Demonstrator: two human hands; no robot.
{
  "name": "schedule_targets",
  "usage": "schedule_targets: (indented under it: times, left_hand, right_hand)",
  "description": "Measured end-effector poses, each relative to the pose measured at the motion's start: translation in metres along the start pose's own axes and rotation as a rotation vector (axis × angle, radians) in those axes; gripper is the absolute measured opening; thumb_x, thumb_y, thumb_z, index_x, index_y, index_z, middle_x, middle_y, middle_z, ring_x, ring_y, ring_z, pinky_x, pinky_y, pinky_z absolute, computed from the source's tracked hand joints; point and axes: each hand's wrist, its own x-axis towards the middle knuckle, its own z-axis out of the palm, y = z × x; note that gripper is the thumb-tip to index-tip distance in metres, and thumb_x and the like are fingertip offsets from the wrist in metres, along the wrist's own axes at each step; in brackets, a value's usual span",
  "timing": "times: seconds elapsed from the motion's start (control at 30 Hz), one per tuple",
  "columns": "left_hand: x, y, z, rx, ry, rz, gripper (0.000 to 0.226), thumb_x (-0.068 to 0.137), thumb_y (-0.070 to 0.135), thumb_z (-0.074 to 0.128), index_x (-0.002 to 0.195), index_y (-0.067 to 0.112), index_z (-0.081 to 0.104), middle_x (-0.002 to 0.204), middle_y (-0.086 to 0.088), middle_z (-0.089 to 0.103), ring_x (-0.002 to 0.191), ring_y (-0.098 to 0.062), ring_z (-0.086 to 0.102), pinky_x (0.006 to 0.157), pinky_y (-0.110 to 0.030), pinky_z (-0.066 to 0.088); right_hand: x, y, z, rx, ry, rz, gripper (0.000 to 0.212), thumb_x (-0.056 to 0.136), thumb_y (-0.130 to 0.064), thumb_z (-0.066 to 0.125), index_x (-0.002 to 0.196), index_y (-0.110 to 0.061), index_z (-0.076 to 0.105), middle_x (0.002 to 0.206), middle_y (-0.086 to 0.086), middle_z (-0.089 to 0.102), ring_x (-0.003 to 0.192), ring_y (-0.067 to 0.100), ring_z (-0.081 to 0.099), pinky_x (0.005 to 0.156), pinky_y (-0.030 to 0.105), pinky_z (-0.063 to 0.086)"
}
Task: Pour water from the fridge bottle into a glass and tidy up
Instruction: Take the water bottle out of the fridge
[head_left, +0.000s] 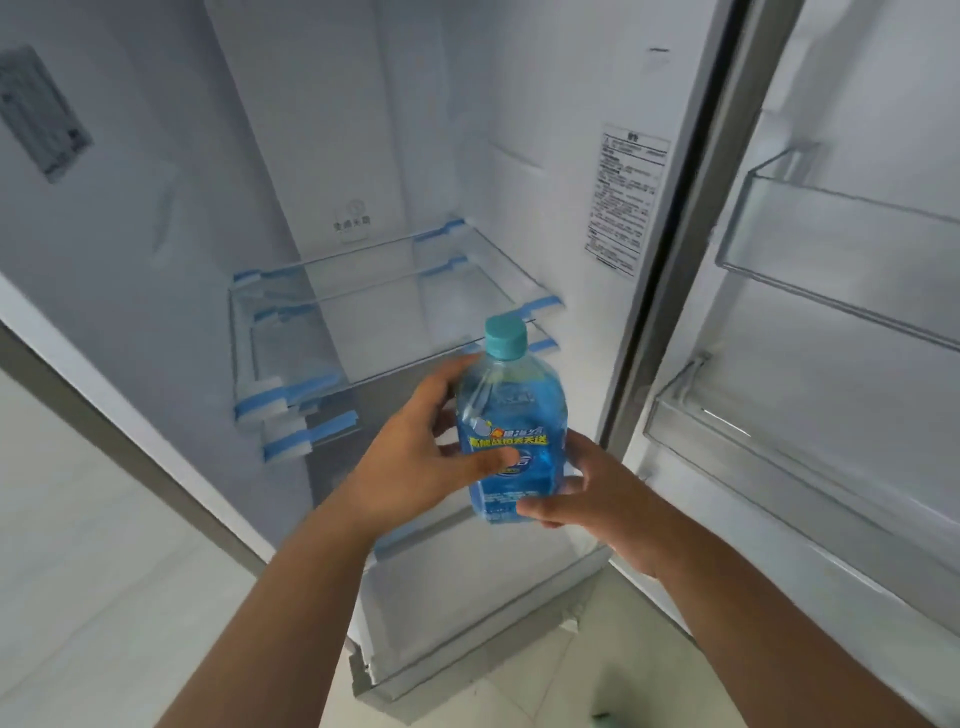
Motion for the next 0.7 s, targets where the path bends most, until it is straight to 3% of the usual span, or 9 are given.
schedule_targets:
  times: [0.1, 0.23, 0.3, 0.4, 0.47, 0.57, 0.7]
  left_hand:
    - [0.006, 0.003, 0.002, 0.071, -0.151, 0.063, 0.088, 0.078, 0.016, 0.089, 0.149, 0.038, 0.042, 0.141, 0.016, 0.060, 0.127, -0.003, 0.062, 0.089, -0.025, 0.061]
    - [0.012, 0.005, 0.019, 0.096, -0.401, 0.117, 0.085, 0.080, 0.026, 0.087, 0.150, 0.042, 0.041, 0.140, 0.021, 0.059, 0.130, -0.004, 0.060, 0.092, -0.031, 0.062]
    - [0.011, 0.009, 0.038, 0.093, -0.508, 0.142, 0.087, 0.077, 0.034, 0.086, 0.151, 0.044, 0.041, 0.138, 0.024, 0.060, 0.129, -0.001, 0.060, 0.093, -0.032, 0.062]
    - [0.000, 0.024, 0.078, 0.052, -0.660, 0.199, 0.081, 0.080, 0.026, 0.086, 0.145, 0.048, 0.043, 0.126, 0.035, 0.063, 0.119, 0.006, 0.064, 0.086, -0.025, 0.062]
    - [-0.013, 0.039, 0.107, 0.038, -0.778, 0.238, 0.081, 0.077, 0.030, 0.086, 0.143, 0.050, 0.043, 0.126, 0.034, 0.065, 0.119, 0.005, 0.065, 0.084, -0.025, 0.062]
    - [-0.038, 0.059, 0.156, 0.030, -0.927, 0.311, 0.092, 0.076, 0.030, 0.089, 0.154, 0.037, 0.040, 0.138, 0.017, 0.064, 0.127, -0.008, 0.064, 0.091, -0.037, 0.063]
    - [-0.084, 0.086, 0.219, 0.027, -1.145, 0.435, 0.087, 0.082, 0.018, 0.089, 0.153, 0.038, 0.042, 0.134, 0.019, 0.066, 0.124, -0.003, 0.065, 0.091, -0.031, 0.063]
  right_hand:
    - [-0.023, 0.008, 0.009, -0.032, 0.199, 0.000, 0.077, 0.068, -0.029, 0.092, 0.135, -0.041, 0.056, 0.133, -0.020, 0.066, 0.117, 0.013, 0.069, 0.100, 0.048, 0.058]
    - [-0.067, 0.022, 0.026, 0.029, 0.437, 0.054, 0.072, 0.073, -0.016, 0.093, 0.125, -0.048, 0.055, 0.124, -0.031, 0.065, 0.111, 0.009, 0.070, 0.097, 0.043, 0.060]
    - [-0.096, 0.028, 0.031, 0.068, 0.544, 0.075, 0.074, 0.070, -0.021, 0.094, 0.127, -0.047, 0.056, 0.128, -0.028, 0.064, 0.112, 0.012, 0.070, 0.096, 0.044, 0.060]
    - [-0.149, 0.037, 0.037, 0.129, 0.713, 0.104, 0.083, 0.059, -0.032, 0.093, 0.133, -0.041, 0.056, 0.132, -0.023, 0.064, 0.114, 0.018, 0.070, 0.094, 0.046, 0.061]
    - [-0.190, 0.041, 0.041, 0.180, 0.836, 0.115, 0.083, 0.058, -0.028, 0.091, 0.134, -0.037, 0.057, 0.133, -0.020, 0.064, 0.112, 0.019, 0.072, 0.090, 0.044, 0.063]
    - [-0.255, 0.047, 0.051, 0.229, 1.009, 0.121, 0.080, 0.064, -0.017, 0.091, 0.134, -0.035, 0.058, 0.134, -0.020, 0.065, 0.108, 0.018, 0.074, 0.090, 0.043, 0.063]
    - [-0.339, 0.057, 0.078, 0.293, 1.256, 0.155, 0.076, 0.076, -0.004, 0.088, 0.136, -0.038, 0.056, 0.133, -0.022, 0.064, 0.107, 0.014, 0.073, 0.091, 0.040, 0.063]
